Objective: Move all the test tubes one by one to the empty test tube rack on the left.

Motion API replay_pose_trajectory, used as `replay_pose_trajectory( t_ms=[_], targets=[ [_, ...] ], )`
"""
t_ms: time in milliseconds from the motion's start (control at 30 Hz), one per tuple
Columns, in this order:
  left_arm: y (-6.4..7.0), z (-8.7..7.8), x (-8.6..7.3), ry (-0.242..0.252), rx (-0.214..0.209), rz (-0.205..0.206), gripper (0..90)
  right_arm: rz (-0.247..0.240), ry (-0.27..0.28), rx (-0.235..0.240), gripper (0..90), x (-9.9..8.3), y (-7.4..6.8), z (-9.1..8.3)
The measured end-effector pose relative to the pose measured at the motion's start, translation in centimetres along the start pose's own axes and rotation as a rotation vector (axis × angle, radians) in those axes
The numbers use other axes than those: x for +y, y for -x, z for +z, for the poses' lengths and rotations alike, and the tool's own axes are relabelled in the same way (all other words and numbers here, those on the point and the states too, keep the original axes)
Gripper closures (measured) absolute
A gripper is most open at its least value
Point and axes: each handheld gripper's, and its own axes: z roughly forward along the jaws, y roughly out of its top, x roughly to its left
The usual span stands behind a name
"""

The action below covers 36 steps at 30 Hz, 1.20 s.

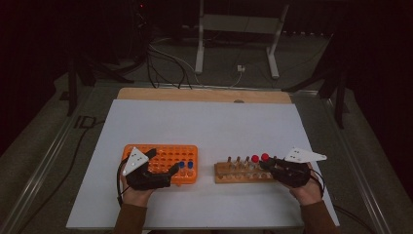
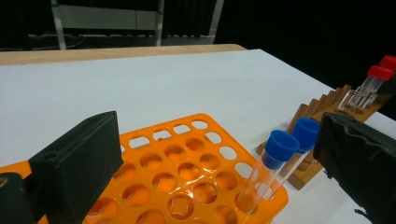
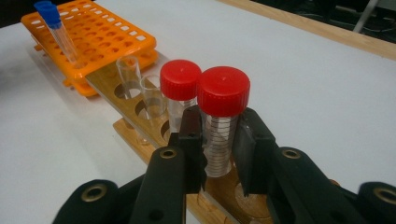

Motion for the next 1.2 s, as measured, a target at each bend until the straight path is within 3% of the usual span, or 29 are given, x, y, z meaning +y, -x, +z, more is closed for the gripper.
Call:
replay_pose_trajectory(
  t_ms=[467,1200],
  targets=[
    [0.0,0.1,0.0,-0.005,-0.003,0.004,1.9,0.005,0.038,0.001,74.4,0.7,0.3,-1.1],
    [0.1,0.3,-0.1,-0.014,-0.004,0.005,1.9,-0.016,0.111,-0.025,74.5,2.2,-0.5,-2.8]
  ],
)
